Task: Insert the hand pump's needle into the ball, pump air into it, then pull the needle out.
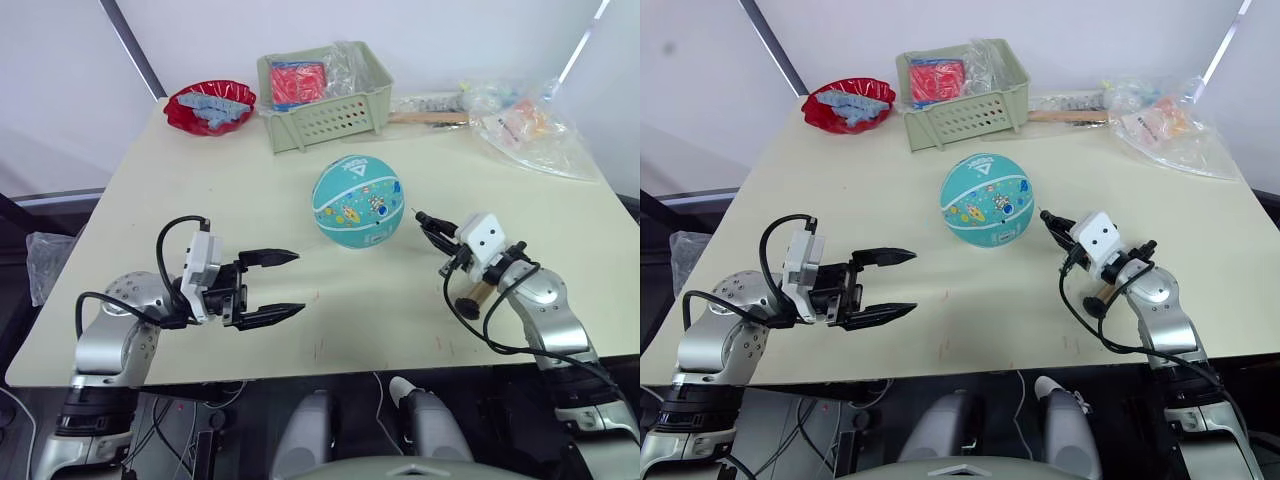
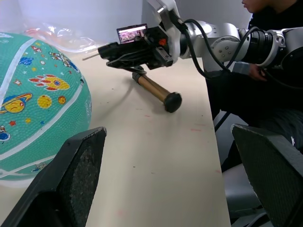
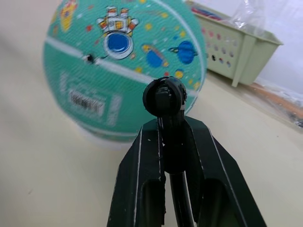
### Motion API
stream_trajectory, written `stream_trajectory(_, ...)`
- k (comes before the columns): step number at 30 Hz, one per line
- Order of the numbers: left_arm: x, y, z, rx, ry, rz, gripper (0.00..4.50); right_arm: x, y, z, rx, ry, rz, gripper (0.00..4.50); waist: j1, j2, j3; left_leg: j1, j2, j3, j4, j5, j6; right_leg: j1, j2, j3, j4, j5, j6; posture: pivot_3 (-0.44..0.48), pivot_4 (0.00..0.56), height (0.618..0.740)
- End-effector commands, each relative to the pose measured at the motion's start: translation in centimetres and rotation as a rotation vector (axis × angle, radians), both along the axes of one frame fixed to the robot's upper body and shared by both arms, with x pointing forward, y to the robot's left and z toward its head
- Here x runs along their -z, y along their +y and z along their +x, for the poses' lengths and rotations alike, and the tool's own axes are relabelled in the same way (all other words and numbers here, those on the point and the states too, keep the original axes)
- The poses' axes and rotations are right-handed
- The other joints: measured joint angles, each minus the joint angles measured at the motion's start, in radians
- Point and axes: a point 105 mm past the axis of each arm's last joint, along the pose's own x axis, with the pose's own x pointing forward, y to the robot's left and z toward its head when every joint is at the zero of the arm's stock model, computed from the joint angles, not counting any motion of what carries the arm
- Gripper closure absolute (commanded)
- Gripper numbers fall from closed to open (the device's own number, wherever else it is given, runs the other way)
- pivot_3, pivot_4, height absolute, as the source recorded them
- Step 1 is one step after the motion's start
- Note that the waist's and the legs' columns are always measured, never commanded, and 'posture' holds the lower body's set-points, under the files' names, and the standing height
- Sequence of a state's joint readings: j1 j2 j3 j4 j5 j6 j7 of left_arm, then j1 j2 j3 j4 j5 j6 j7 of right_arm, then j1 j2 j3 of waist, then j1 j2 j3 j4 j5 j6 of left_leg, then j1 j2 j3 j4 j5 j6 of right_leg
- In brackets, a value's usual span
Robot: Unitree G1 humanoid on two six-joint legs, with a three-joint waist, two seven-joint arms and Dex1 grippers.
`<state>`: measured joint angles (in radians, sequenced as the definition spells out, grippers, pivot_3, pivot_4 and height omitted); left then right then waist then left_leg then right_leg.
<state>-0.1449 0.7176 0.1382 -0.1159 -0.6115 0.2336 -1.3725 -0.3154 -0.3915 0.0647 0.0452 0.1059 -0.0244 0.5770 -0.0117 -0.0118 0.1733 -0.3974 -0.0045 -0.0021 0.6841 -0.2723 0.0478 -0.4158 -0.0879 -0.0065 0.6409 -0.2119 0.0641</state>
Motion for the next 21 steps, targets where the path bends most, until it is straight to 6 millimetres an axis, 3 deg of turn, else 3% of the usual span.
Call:
stream_trajectory(1, -0.4, 0.0, -0.2, 0.007, -0.029, -0.004, 0.00, -2.6, -0.7, 0.5, 0.036, -0.075, 0.059, 4.46, -0.001, 0.000, 0.000, 0.000, 0.000, 0.000, 0.000, 0.000, 0.000, 0.000, 0.000, 0.000, 0.000, 0.000, 0.000, 0.000, 0.150, 0.738)
stream_trajectory(13, -0.3, 0.0, 0.0, 0.005, -0.028, -0.011, 0.00, -2.0, -1.9, 0.9, 0.081, -0.028, -0.004, 4.46, -0.002, 0.000, 0.000, 0.000, 0.000, 0.000, 0.000, 0.000, 0.000, 0.000, 0.000, 0.000, 0.000, 0.000, 0.000, 0.000, 0.150, 0.738)
stream_trajectory(15, -0.3, 0.0, 0.0, 0.004, -0.027, -0.013, 0.00, -2.1, -1.9, 0.9, 0.081, -0.029, -0.005, 3.42, -0.002, 0.000, 0.000, 0.000, 0.000, 0.000, 0.000, 0.000, 0.000, 0.000, 0.000, 0.000, 0.000, 0.000, 0.000, 0.000, 0.150, 0.738)
stream_trajectory(16, -0.2, 0.0, 0.0, 0.003, -0.027, -0.013, 0.00, -2.1, -1.9, 0.9, 0.078, -0.031, -0.004, 3.21, -0.002, 0.000, 0.000, 0.000, 0.000, 0.000, 0.000, 0.000, 0.000, 0.000, 0.000, 0.000, 0.000, 0.000, 0.000, 0.000, 0.150, 0.738)
stream_trajectory(21, -0.2, 0.0, 0.0, -0.004, -0.027, -0.015, 0.00, -2.2, -1.5, 0.4, 0.015, -0.006, -0.022, 1.00, -0.002, 0.000, 0.000, 0.000, 0.000, 0.000, 0.000, 0.000, 0.000, 0.000, 0.000, 0.000, 0.000, 0.000, 0.000, 0.000, 0.150, 0.738)
